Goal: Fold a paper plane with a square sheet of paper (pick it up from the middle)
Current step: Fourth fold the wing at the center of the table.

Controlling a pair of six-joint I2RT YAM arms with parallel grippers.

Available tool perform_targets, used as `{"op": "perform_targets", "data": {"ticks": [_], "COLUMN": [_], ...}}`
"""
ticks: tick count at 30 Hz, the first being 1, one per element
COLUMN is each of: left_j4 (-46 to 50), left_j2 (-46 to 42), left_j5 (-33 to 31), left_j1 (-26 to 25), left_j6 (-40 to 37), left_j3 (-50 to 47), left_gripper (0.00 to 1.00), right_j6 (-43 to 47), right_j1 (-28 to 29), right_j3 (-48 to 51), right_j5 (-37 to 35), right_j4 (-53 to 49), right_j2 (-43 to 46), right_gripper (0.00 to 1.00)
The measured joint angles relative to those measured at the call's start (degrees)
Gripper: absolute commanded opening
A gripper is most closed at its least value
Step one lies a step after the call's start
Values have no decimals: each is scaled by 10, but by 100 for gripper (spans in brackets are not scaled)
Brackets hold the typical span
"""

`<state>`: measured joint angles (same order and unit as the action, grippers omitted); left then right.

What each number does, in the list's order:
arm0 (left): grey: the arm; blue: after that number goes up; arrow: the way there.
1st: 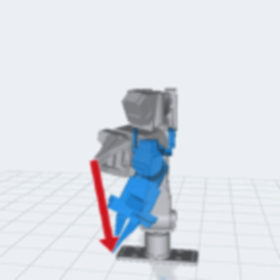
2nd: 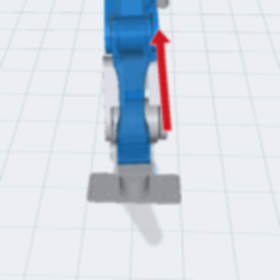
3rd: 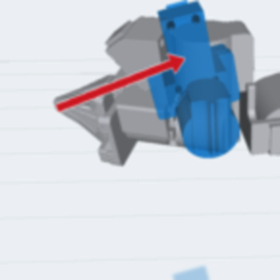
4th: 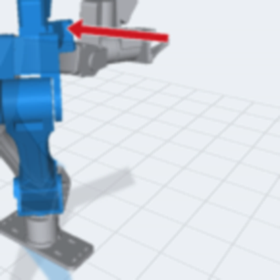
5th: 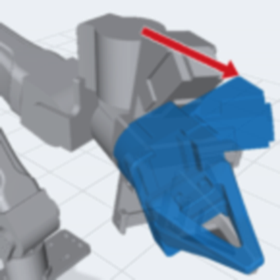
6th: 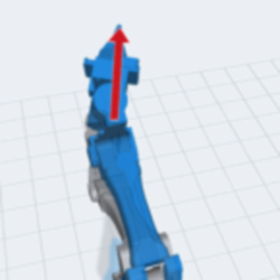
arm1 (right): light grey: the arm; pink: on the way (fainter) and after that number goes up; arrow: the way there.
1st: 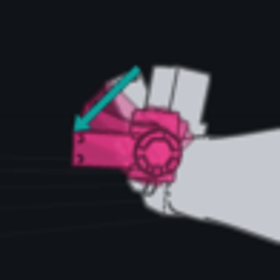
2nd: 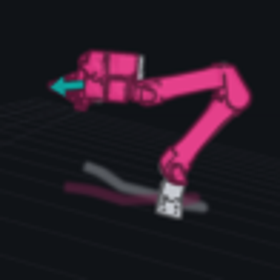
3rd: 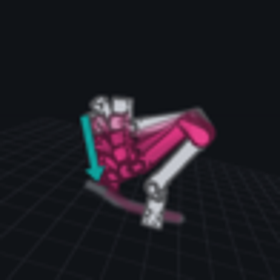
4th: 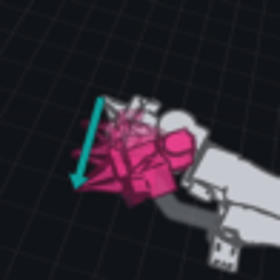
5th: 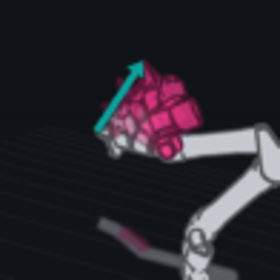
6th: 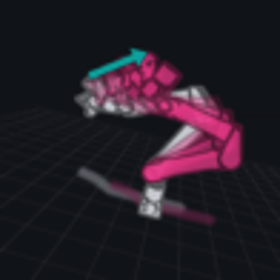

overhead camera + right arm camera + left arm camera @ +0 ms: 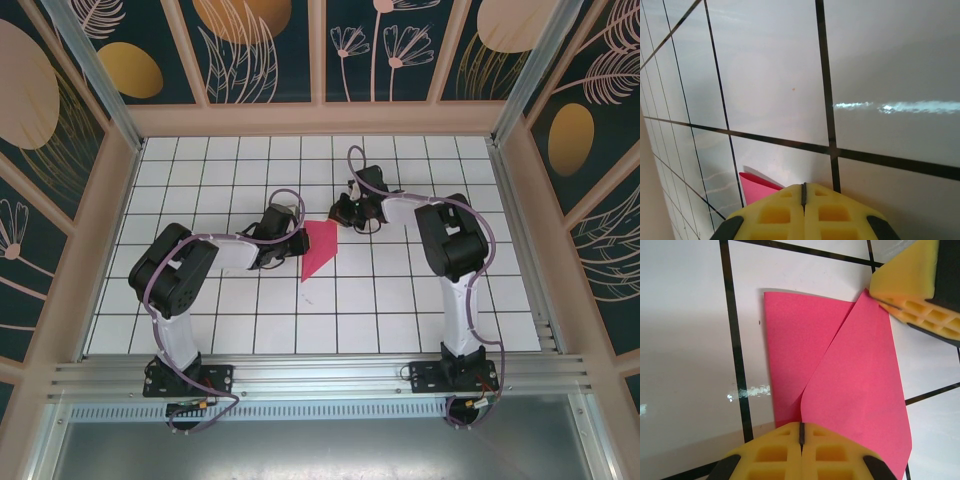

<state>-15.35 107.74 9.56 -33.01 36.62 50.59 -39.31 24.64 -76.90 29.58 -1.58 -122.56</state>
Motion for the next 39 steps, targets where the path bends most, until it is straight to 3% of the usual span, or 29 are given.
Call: {"op": "perform_targets", "data": {"ticks": [9, 12, 16, 19, 25, 32, 39], "left_j4": [1, 3, 37, 74, 122, 131, 110], "left_j2": [0, -2, -19, -44, -97, -136, -148], "left_j5": [-4, -6, -12, -25, -53, -40, 36], "left_j1": [0, -1, -2, -2, -2, -2, -3], "left_j6": [0, 0, 2, 7, 7, 9, 6], "left_j3": [0, 0, 0, 0, 11, 7, -14], "left_gripper": [0, 7, 23, 41, 40, 13, 17], "right_j6": [-2, -1, 10, 26, 53, 53, 38], "right_j1": [-5, -5, -4, -5, -5, -3, 15], "right_j3": [0, -3, -17, -37, -47, 59, 137], "right_j5": [7, 5, 5, 5, 3, 0, 0], "right_j4": [5, 0, -21, -39, -58, -36, -14], "right_j2": [-10, -10, -10, -10, 15, 120, 144], "right_gripper": [4, 4, 6, 8, 15, 27, 34]}}
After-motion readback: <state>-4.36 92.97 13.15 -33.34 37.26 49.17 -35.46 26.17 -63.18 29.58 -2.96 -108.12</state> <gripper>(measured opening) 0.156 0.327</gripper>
